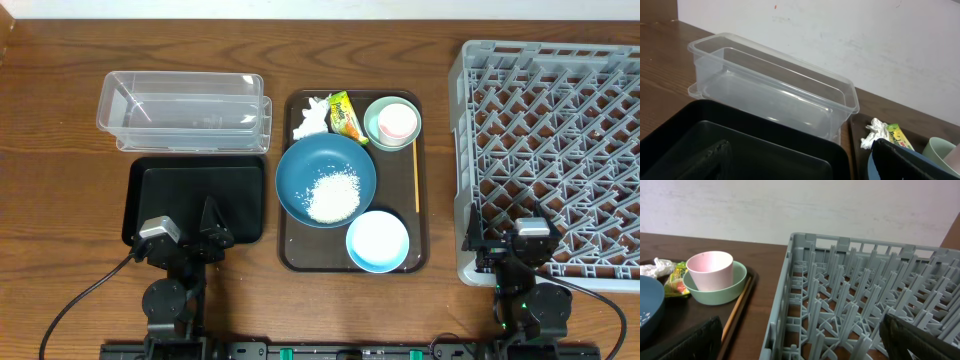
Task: Sort waste into correct bins and load items into the dishwasher rack
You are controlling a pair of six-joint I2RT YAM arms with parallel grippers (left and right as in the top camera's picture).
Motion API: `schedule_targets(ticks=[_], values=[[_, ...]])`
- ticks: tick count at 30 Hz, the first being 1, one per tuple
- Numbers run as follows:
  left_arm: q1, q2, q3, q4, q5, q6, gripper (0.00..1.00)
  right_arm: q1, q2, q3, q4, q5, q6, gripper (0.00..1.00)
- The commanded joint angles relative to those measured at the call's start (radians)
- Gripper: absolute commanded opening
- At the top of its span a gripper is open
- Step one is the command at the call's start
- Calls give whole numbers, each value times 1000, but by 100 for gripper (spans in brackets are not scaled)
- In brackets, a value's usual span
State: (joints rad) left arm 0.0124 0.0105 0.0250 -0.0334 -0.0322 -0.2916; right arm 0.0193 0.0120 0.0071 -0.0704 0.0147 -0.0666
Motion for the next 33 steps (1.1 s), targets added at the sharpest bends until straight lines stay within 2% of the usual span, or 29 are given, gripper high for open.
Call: schedule_targets(ticks=[1,31,33], values=[[4,-6,-21,-37,-2,-5,91,5,-6,-2,-5,-7,-10,100],[4,-6,-21,-37,-2,-5,91,5,-6,-2,-5,-7,-9,99],[3,-6,-21,-13,13,-62,91,5,-6,-2,-5,-7,-10,99]])
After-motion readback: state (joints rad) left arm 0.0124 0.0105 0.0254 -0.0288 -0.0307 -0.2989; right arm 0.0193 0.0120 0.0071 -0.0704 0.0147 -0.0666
